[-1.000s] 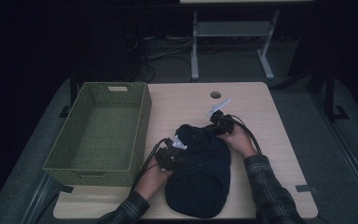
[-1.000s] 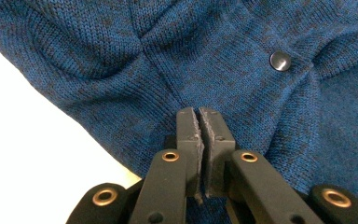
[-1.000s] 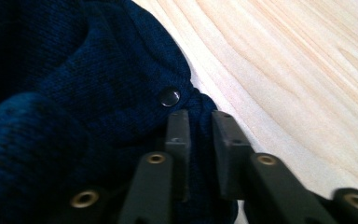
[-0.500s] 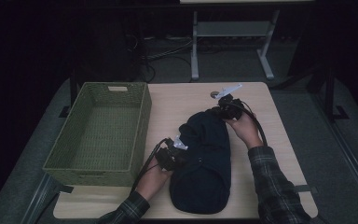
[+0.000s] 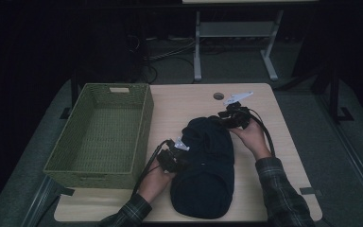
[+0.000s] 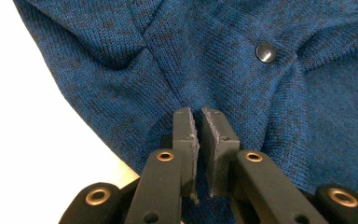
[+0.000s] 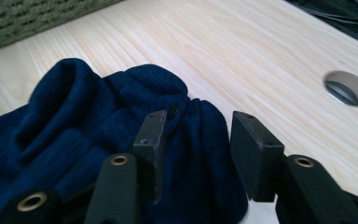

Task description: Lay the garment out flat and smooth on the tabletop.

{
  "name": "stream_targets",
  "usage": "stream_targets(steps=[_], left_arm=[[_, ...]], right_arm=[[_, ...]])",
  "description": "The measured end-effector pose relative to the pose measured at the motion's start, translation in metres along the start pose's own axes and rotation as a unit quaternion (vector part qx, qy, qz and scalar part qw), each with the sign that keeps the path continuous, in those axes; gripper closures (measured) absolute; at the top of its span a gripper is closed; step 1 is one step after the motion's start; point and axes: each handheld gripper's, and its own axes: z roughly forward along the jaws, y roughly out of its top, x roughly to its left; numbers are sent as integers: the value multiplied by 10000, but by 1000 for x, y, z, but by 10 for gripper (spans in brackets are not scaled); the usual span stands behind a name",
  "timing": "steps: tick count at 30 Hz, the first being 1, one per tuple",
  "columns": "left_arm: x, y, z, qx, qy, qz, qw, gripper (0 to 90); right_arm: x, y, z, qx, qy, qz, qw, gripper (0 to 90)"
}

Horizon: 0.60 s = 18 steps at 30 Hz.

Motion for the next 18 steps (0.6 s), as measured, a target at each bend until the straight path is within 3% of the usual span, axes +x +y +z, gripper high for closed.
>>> stream_targets(steps=[3,5,7,12,17,18], left_arm=[[0,0,0,-12,7,-25,10000,836],[0,0,0,-16,4,-24,10000,837],[0,0,0,7,1,1,10000,837],[-1,0,0,-2,39,3,10000,837],[-2,0,-1,56,2,16,10000,840],[-2,0,-1,52,-31,5,10000,839]], right_arm=[[-1,-8,-18,-152,-209,83,9996,544],[-2,-13,-28,-122,12,203,9997,710],[2,-21,-31,-21,60,164,9998,818],[14,-40,-15,511,281,142,9982,898],[19,-60,7,971,130,62,9952,900],[18,-62,8,904,147,133,9957,900]])
